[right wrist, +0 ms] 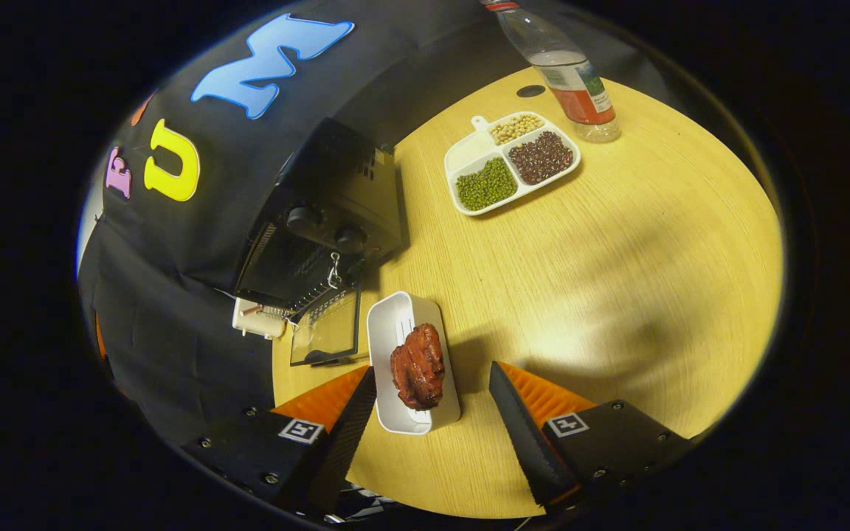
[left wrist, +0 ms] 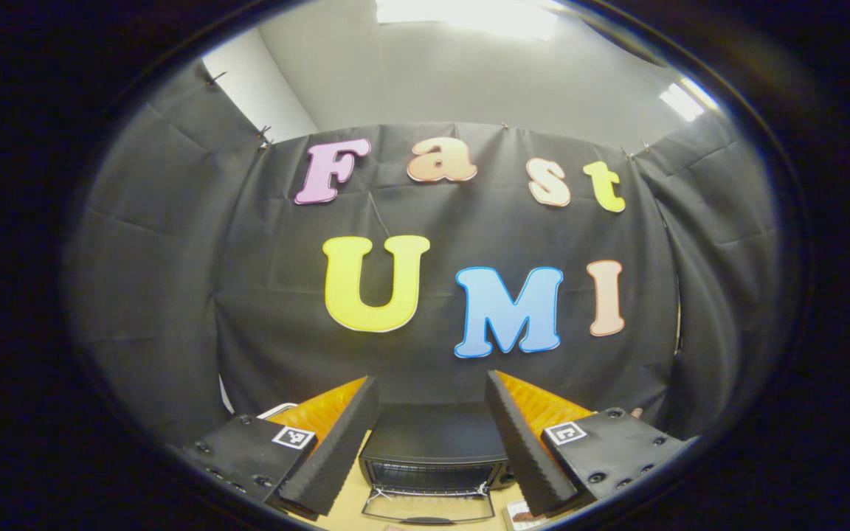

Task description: Open the electric oven with the left hand, put the food in, and close the electric oven.

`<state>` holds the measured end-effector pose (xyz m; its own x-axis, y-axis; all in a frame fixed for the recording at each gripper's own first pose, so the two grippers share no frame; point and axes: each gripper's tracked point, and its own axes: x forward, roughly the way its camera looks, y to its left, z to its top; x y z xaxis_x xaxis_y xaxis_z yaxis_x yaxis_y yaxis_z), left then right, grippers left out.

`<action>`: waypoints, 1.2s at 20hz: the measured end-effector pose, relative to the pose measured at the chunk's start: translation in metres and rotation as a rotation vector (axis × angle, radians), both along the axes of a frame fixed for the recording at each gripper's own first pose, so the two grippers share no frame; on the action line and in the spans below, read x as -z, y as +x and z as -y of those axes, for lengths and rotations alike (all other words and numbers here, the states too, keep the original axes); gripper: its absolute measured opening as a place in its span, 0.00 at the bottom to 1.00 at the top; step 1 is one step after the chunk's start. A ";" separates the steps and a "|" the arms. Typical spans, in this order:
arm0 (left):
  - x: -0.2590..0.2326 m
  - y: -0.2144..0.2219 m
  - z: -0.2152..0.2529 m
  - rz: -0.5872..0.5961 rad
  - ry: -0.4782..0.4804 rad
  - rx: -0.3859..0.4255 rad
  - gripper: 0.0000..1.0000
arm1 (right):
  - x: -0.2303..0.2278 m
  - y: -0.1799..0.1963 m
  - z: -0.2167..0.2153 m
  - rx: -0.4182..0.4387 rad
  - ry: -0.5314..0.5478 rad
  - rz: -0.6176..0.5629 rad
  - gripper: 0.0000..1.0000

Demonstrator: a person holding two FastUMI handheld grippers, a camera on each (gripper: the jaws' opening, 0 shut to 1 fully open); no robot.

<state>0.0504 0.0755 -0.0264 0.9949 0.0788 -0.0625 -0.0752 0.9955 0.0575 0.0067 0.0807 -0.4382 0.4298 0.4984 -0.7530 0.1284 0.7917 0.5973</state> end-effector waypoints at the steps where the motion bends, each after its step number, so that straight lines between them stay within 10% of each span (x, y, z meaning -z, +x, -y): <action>1: 0.005 -0.002 -0.001 -0.013 0.015 -0.007 0.94 | 0.002 0.000 0.000 -0.001 0.005 -0.001 0.94; 6: 0.008 -0.016 -0.002 -0.042 0.044 -0.052 0.96 | 0.001 0.003 -0.009 0.004 0.081 -0.020 0.61; 8: 0.005 -0.022 -0.001 -0.039 0.036 -0.077 0.98 | 0.002 0.013 -0.004 -0.030 0.072 0.013 0.70; 10: 0.009 -0.027 -0.004 -0.047 0.023 -0.106 0.97 | -0.002 0.011 -0.004 -0.024 0.082 -0.001 0.23; 16: 0.002 -0.040 -0.001 -0.032 0.018 -0.149 0.93 | -0.009 0.021 -0.023 -0.057 0.157 0.009 0.00; 24: -0.005 -0.025 0.009 -0.019 0.012 -0.013 1.00 | -0.063 0.017 -0.036 0.007 0.198 0.077 0.04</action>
